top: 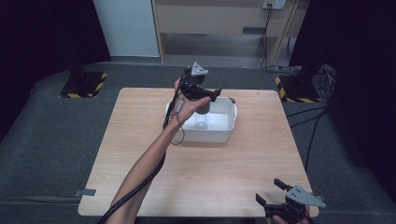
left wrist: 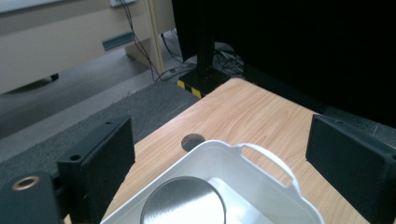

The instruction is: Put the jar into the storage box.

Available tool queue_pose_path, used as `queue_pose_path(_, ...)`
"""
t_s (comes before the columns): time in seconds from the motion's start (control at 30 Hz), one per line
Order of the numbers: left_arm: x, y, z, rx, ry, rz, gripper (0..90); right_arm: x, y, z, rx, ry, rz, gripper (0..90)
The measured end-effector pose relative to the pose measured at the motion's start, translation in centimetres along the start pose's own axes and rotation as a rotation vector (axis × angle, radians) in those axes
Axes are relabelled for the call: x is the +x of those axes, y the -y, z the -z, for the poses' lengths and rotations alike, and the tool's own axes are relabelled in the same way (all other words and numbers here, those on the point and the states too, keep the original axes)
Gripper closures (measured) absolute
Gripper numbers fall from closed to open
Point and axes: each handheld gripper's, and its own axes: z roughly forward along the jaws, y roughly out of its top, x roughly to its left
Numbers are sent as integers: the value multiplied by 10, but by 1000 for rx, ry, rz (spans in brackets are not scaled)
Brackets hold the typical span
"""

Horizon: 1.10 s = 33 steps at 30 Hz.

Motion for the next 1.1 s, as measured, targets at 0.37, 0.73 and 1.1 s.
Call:
queue_pose_path(0.37, -9, -9, 40, -68, 72, -20, 33, 1, 0, 0, 2, 0, 2, 35)
queue_pose_path(0.73, -16, 7, 81, -110, 139, -43, 33, 2, 0, -1, 5, -1, 6, 35)
queue_pose_path(1.1, -19, 25, 121, -158, 168, -45, 33, 2, -1, -1, 7, -2, 10, 35)
